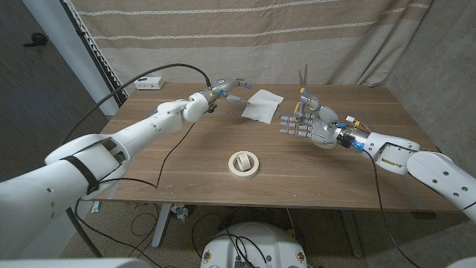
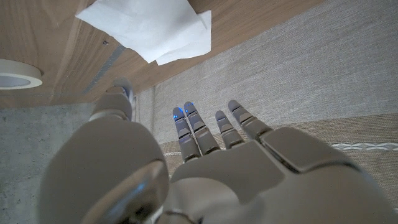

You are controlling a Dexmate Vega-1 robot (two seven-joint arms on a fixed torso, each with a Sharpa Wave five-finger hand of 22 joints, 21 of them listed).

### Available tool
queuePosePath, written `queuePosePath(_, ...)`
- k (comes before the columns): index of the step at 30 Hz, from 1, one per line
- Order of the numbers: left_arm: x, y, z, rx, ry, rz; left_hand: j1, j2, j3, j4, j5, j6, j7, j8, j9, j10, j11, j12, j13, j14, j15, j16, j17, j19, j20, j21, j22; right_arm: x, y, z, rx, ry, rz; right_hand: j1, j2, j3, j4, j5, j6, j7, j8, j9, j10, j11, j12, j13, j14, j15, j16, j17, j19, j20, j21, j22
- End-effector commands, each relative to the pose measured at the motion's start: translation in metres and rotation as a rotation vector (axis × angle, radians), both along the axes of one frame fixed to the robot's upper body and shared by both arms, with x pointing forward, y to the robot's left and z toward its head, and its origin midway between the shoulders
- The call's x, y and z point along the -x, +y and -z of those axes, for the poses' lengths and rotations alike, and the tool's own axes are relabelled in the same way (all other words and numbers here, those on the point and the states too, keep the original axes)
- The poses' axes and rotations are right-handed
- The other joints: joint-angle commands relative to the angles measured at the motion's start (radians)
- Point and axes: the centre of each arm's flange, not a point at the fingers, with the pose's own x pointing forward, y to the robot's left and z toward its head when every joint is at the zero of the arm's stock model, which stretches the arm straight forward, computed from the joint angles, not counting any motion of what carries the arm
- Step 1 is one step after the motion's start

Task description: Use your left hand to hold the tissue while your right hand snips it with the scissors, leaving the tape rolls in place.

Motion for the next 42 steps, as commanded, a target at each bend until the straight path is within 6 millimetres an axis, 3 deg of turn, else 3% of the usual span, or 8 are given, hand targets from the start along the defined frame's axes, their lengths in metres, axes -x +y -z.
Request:
queuePosePath(1,0.005,-0.006,0.002,-0.096,-0.092,-0.05,-0.001,0.002,-0.005,-0.002,0.007,0.005,0.002,0.004,0.002,0.009,-0.001,0.002,0.003,-0.006,-0.136,0.002,0.001,-0.007,0.001,0.002,0.001,0.002,-0.001,0.001,-0.002,-0.004,0.004,0.002,0.009,-0.007,-0.006,-0.002,0.006,0.005,0.004,-0.001,0.004,0.006,-0.001,0.001,0.006,0.0,-0.002,0.004,0.01,-0.003,-0.004,0.003)
queuePosePath(23,0.009,-0.019,0.006,-0.204,-0.227,-0.125,-0.041,-0.012,-0.031,0.011,0.007,0.069,-0.014,0.018,0.002,0.04,-0.001,0.01,0.004,0.015,-0.139,0.011,0.002,0.001,0.006,0.007,0.002,0.006,-0.005,0.006,-0.014,0.013,0.016,0.004,0.015,-0.019,-0.006,-0.002,0.005,0.005,0.007,-0.008,0.004,0.008,-0.006,0.0,0.007,0.003,-0.004,0.004,0.021,-0.003,-0.024,0.003)
queuePosePath(28,0.008,-0.021,0.01,-0.237,-0.236,-0.128,-0.053,-0.013,-0.041,0.014,0.01,0.117,-0.017,0.03,0.001,0.069,-0.001,0.017,0.004,0.024,-0.143,0.013,0.003,0.001,0.008,0.007,0.002,0.007,-0.005,0.006,-0.018,0.017,0.017,0.005,0.016,-0.021,-0.007,-0.002,0.004,0.004,0.008,-0.007,0.004,0.008,-0.007,0.0,0.007,0.003,-0.004,0.004,0.023,-0.003,-0.028,0.004)
queuePosePath(42,0.002,-0.031,0.016,-0.283,-0.238,-0.139,-0.052,-0.009,-0.042,0.013,0.012,0.123,-0.017,0.027,0.0,0.078,-0.002,0.018,0.004,0.025,-0.147,0.012,0.002,0.004,0.006,0.008,0.002,0.009,-0.004,0.009,-0.024,0.028,0.022,0.004,0.019,-0.03,-0.006,-0.003,0.004,0.001,0.012,-0.009,0.006,0.007,-0.01,0.0,0.006,0.001,-0.006,0.004,0.03,-0.002,-0.044,0.004)
